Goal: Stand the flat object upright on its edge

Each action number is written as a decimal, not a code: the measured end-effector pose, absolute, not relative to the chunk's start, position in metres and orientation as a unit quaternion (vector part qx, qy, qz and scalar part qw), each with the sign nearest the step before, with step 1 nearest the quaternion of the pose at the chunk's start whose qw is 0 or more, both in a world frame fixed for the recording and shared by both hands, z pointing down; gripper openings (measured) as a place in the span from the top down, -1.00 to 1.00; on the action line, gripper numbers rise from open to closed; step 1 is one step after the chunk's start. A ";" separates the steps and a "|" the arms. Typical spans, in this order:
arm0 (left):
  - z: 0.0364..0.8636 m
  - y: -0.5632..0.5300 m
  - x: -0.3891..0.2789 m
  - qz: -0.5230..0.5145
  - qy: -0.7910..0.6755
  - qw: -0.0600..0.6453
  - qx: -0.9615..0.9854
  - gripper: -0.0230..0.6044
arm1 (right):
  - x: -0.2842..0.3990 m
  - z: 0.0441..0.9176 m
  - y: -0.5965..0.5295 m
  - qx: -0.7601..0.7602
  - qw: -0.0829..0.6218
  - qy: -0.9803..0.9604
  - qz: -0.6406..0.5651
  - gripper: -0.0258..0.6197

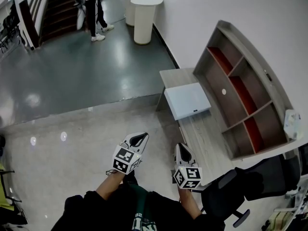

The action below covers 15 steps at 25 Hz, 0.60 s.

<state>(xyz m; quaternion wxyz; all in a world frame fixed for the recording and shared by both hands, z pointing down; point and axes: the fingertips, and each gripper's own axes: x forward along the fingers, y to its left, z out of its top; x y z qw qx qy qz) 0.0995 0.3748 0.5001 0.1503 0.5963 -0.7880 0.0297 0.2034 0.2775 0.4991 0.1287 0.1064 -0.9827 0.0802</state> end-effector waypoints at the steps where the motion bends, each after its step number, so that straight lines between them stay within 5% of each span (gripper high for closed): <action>1: 0.500 0.373 0.091 0.030 -0.786 0.151 0.599 0.89 | 0.195 0.498 0.278 0.108 0.130 -0.982 0.080 0.81; 15: 0.501 0.380 0.004 0.026 -0.760 0.157 0.630 0.89 | 0.119 0.501 0.289 0.153 0.138 -0.974 0.094 0.81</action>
